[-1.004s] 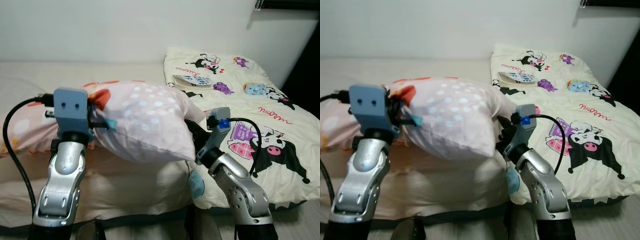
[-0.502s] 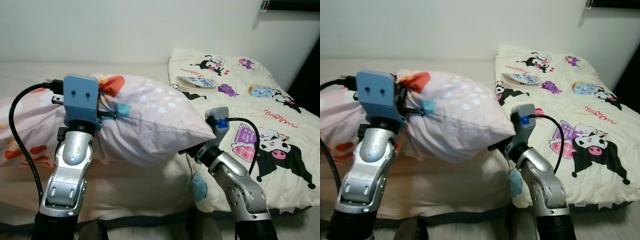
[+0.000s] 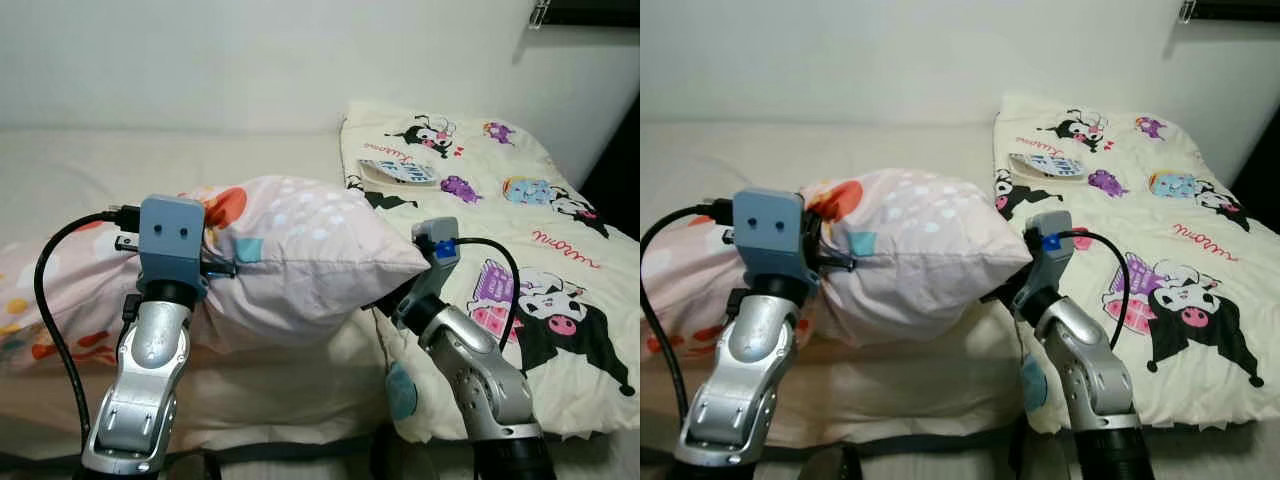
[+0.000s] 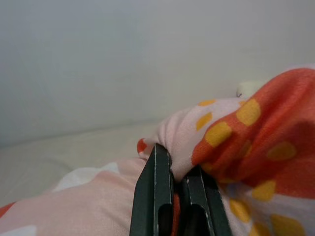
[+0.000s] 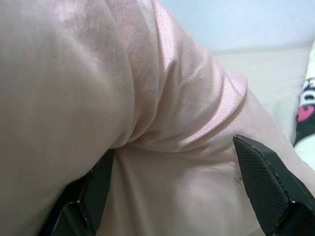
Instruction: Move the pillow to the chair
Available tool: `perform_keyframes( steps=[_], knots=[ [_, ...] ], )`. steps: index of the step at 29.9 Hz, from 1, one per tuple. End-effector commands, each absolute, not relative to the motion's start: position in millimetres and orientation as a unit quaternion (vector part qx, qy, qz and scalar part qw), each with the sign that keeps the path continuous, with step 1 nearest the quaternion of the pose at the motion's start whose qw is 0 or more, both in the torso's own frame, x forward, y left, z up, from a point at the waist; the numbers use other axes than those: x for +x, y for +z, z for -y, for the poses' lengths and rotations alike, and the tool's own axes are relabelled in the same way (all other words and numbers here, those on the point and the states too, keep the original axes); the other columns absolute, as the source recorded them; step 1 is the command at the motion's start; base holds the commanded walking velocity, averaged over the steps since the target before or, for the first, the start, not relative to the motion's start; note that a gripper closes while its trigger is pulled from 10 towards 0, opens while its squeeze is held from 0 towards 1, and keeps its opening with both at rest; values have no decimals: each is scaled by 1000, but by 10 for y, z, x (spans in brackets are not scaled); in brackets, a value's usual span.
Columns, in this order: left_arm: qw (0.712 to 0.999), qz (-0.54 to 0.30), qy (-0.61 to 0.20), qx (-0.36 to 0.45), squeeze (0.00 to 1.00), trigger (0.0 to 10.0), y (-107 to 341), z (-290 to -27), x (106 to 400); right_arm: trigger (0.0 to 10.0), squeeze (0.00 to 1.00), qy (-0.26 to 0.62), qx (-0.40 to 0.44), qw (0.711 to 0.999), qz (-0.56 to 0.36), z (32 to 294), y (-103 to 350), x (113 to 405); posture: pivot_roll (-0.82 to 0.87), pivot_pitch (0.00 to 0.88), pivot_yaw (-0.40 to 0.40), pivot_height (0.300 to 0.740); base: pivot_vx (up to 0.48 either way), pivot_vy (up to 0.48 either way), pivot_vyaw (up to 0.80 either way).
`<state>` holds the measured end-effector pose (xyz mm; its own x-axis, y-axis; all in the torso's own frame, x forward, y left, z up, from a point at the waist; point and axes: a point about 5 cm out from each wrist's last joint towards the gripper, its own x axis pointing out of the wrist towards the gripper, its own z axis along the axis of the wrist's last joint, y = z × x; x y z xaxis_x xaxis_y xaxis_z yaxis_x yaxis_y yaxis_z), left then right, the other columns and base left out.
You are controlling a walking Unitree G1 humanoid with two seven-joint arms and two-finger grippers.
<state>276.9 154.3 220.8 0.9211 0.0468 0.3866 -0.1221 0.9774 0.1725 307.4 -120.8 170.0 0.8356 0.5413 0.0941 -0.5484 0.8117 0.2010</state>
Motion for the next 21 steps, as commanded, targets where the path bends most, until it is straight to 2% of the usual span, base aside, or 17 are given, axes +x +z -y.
perform_keyframes(
  steps=[1,8,21],
  knots=[
    [970,224,27,90,0,10000,2321,-1458,2729,10000,0,317,108,941,51,1097,1852,3085,82,0,-76,601,0,0,0],
    [970,227,33,87,0,10000,2357,-1475,2744,10000,0,322,109,939,61,1082,1903,3089,81,0,-75,621,0,0,0],
    [974,209,33,84,0,10000,2312,-1443,2772,10000,0,326,112,936,68,1074,1936,3091,78,0,-76,670,-471,0,0]
  ],
)
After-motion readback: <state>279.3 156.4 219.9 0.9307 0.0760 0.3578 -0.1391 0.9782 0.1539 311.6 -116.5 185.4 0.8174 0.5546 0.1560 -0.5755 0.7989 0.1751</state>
